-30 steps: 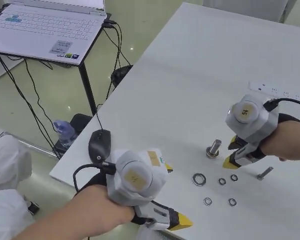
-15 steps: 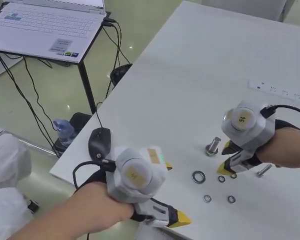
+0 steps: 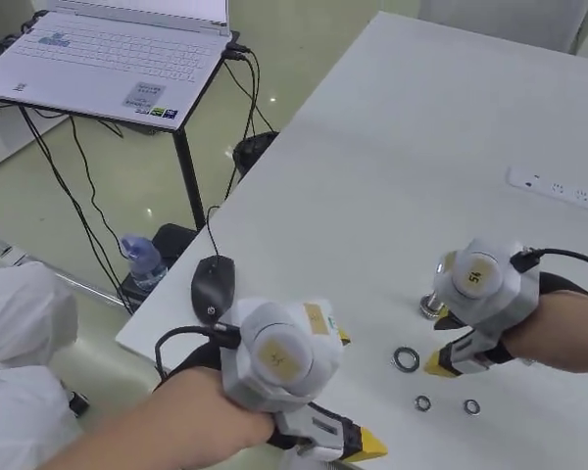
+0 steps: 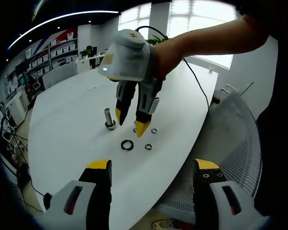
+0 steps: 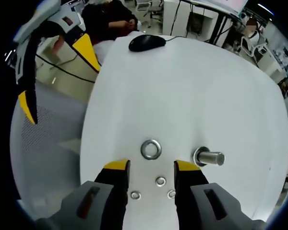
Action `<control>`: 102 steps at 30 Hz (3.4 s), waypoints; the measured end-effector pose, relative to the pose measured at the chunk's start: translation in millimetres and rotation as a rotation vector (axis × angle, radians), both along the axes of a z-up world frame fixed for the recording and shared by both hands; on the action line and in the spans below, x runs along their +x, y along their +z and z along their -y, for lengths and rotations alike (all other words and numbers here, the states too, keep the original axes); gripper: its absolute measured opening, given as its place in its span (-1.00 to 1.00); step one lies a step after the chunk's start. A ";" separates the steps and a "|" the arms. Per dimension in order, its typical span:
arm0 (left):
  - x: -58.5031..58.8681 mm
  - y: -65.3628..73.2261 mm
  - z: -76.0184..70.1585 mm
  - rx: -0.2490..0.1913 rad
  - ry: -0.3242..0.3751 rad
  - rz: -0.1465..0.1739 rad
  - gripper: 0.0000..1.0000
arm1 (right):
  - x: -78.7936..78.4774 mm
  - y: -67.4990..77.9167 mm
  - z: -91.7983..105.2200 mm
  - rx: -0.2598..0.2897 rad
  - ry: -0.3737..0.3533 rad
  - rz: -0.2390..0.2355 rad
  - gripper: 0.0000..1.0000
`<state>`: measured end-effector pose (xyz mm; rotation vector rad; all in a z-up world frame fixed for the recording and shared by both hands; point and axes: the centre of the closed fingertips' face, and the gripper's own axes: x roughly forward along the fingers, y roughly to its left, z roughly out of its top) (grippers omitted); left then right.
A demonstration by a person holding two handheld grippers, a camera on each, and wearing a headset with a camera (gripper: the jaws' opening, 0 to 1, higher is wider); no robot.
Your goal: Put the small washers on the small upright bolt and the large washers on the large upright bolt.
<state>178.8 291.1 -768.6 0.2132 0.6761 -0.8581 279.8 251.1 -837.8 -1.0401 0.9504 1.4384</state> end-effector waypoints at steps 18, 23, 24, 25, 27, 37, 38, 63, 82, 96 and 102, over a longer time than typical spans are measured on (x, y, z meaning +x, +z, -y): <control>-3.1 -3.4 -1.0 -0.012 0.009 -0.002 0.35 | 2.1 -37.3 -12.5 -0.011 -0.029 -0.003 -0.25; -3.6 -4.5 -0.8 -0.017 0.012 -0.005 0.35 | 1.8 -41.6 -11.2 -0.023 -0.031 0.006 -0.26; -3.6 -4.9 -0.7 -0.018 0.013 -0.006 0.35 | 1.6 -41.4 -11.6 -0.021 -0.033 0.008 -0.26; -3.7 -5.1 -0.5 -0.018 0.013 -0.006 0.35 | 2.0 -42.0 -11.5 -0.023 -0.033 0.011 -0.26; -3.9 -5.9 0.0 -0.019 0.013 -0.008 0.35 | 1.4 -43.2 -11.5 -0.026 -0.032 0.011 -0.26; -4.5 -7.8 -2.5 -0.024 0.023 -0.011 0.34 | 3.5 -43.0 -12.4 -0.042 -0.030 0.024 -0.30; -4.7 -7.6 -2.8 -0.024 0.023 -0.011 0.33 | 3.5 -43.1 -12.4 -0.046 -0.031 0.024 -0.30; -1.2 -4.9 -2.0 -0.020 0.031 -0.003 0.31 | -0.1 -44.5 -10.8 -0.131 -0.030 0.025 -0.54; -2.2 -4.5 -1.2 -0.030 0.056 -0.005 0.28 | 0.4 -42.1 -11.4 -0.099 -0.075 -0.018 -0.59; 7.2 -4.5 -1.5 -0.011 0.054 0.006 0.34 | 10.4 -16.2 14.9 -0.078 -0.082 -0.005 -0.59; 8.1 -4.3 2.0 -0.007 0.044 0.006 0.35 | 19.9 0.3 30.9 -0.071 -0.100 0.000 -0.59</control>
